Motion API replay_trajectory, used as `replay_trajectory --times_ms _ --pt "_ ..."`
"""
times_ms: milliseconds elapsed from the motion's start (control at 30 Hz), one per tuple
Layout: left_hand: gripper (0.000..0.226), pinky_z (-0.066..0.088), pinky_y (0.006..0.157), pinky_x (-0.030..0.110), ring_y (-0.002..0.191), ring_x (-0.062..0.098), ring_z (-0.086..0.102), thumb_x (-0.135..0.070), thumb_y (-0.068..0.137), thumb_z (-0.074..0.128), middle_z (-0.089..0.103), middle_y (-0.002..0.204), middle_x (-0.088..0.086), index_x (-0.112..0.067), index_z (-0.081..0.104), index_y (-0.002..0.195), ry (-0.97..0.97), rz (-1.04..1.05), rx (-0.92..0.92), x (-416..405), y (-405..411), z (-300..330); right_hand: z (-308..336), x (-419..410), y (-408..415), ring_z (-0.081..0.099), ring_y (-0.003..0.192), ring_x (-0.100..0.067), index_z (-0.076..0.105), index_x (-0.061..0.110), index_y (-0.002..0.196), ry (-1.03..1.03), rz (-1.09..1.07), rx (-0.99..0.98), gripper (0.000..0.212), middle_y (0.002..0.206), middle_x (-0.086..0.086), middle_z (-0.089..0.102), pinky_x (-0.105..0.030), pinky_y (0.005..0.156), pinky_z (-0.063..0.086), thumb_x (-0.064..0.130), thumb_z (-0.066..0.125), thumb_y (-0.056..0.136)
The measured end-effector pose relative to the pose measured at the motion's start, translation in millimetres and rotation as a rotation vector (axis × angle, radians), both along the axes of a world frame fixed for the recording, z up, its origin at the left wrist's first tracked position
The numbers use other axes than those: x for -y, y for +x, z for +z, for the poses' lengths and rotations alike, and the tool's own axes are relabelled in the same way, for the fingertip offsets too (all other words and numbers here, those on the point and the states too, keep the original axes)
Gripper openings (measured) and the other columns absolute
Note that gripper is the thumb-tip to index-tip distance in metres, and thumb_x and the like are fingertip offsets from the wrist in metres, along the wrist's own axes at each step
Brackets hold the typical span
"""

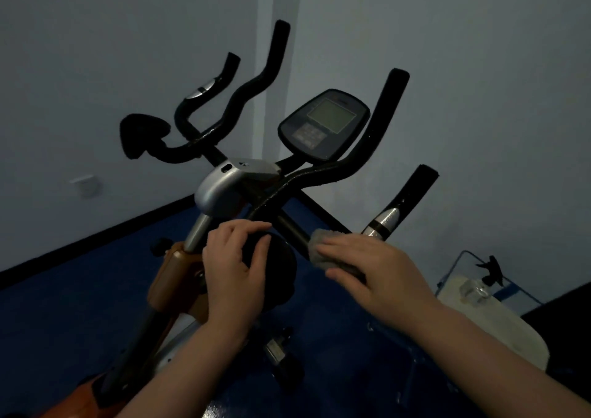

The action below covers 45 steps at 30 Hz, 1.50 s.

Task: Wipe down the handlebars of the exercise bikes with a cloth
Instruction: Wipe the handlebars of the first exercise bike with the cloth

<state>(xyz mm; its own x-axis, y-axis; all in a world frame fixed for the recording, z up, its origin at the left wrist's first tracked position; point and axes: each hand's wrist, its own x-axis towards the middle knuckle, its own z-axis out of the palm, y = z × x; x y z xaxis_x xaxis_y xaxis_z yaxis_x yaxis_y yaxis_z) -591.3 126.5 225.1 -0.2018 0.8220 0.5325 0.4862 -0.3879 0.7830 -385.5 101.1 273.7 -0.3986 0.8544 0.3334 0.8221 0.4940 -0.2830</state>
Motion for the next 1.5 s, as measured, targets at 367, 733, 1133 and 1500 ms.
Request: replay_trajectory --times_ms 367,733,1133,1500 --pt "0.013 0.032 0.088 0.011 0.097 0.004 0.052 -0.020 0.084 0.065 0.060 0.096 -0.012 -0.029 0.062 0.092 -0.001 0.032 0.002 0 -3 -3 3 -71 -56 0.065 0.090 -0.012 0.070 0.030 0.110 -0.228 -0.278 -0.204 0.028 0.102 0.004 0.073 -0.017 0.074 0.043 0.036 0.068 0.083" --pt "0.009 0.037 0.079 0.011 0.094 0.001 0.050 -0.025 0.085 0.059 0.052 0.095 -0.017 -0.029 0.063 0.092 -0.018 -0.035 0.013 -3 -4 -3 4 -70 -70 0.063 0.096 -0.017 0.066 0.029 0.113 -0.198 -0.294 -0.171 0.027 0.105 0.002 0.071 -0.027 0.080 0.048 0.030 0.065 0.086" --pt "0.019 0.045 0.078 0.042 0.091 0.014 0.059 -0.008 0.079 0.059 0.064 0.096 -0.007 -0.019 0.069 0.091 0.143 -0.366 -0.190 -8 7 35 -1 -11 35 0.053 0.122 -0.018 0.068 0.010 0.110 0.280 -0.120 0.206 0.022 0.121 -0.004 0.064 -0.047 0.111 0.030 0.017 0.056 0.093" --pt "0.026 0.037 0.069 0.010 0.082 -0.004 0.055 -0.009 0.089 0.052 0.062 0.097 -0.016 -0.030 0.065 0.097 -0.277 -0.455 -0.068 -47 67 49 -3 -26 65 0.052 0.123 -0.019 0.070 0.009 0.108 0.393 -0.214 0.128 0.024 0.119 -0.008 0.065 -0.047 0.116 0.015 0.015 0.053 0.092"
